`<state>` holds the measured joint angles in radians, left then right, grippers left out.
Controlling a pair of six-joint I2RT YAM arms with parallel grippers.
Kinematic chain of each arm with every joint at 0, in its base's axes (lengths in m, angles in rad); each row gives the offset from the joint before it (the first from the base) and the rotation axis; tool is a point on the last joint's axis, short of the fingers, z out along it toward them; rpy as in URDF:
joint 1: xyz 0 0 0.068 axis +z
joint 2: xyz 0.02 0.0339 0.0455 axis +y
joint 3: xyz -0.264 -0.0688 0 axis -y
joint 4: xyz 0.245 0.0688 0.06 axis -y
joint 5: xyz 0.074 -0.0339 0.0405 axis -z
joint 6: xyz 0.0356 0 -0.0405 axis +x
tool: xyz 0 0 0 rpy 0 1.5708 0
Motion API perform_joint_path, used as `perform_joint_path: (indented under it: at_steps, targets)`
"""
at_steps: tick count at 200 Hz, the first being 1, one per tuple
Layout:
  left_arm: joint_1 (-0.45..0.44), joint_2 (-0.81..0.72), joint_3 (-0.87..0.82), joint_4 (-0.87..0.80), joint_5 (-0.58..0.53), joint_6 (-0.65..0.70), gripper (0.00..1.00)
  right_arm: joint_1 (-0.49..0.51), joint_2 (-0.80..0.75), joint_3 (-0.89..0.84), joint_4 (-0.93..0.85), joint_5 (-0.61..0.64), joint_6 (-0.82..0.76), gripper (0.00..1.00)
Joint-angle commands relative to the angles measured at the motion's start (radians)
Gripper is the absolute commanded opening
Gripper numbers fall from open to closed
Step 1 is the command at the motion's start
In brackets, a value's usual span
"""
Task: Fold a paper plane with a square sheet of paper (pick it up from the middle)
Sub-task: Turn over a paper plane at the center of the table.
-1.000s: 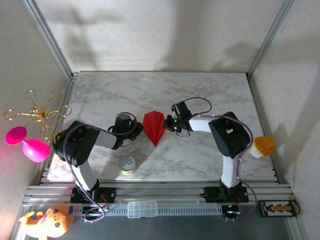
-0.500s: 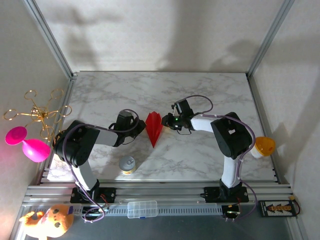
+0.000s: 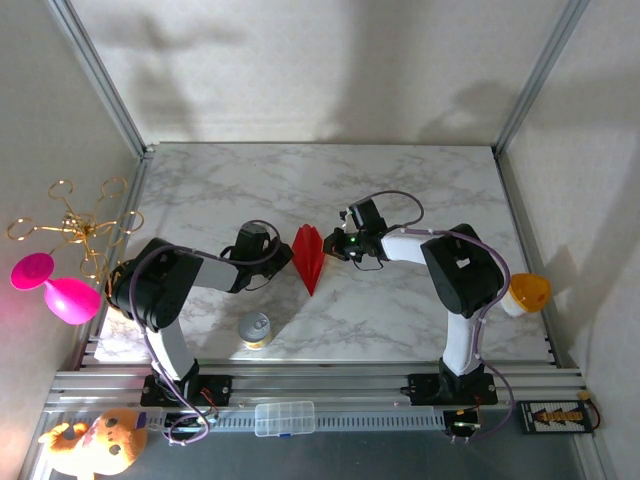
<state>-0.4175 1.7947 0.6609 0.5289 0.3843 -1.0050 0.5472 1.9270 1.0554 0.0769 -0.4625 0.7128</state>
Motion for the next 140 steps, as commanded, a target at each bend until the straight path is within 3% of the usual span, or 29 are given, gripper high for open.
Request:
perform_joint_path:
  at_steps: [1,58,140]
  targets:
    - [-0.007,-0.018,0.011,-0.032,-0.025,0.014,0.00,-0.006,0.004,0.027,-0.051,0.054,-0.012,0.05]
    - [-0.004,-0.095,-0.024,-0.085,-0.131,-0.020,0.00,-0.006,-0.032,-0.020,-0.058,0.160,0.056,0.03]
    - [-0.040,-0.231,0.042,-0.276,-0.106,0.107,0.31,-0.007,-0.014,0.021,-0.060,0.071,0.024,0.05]
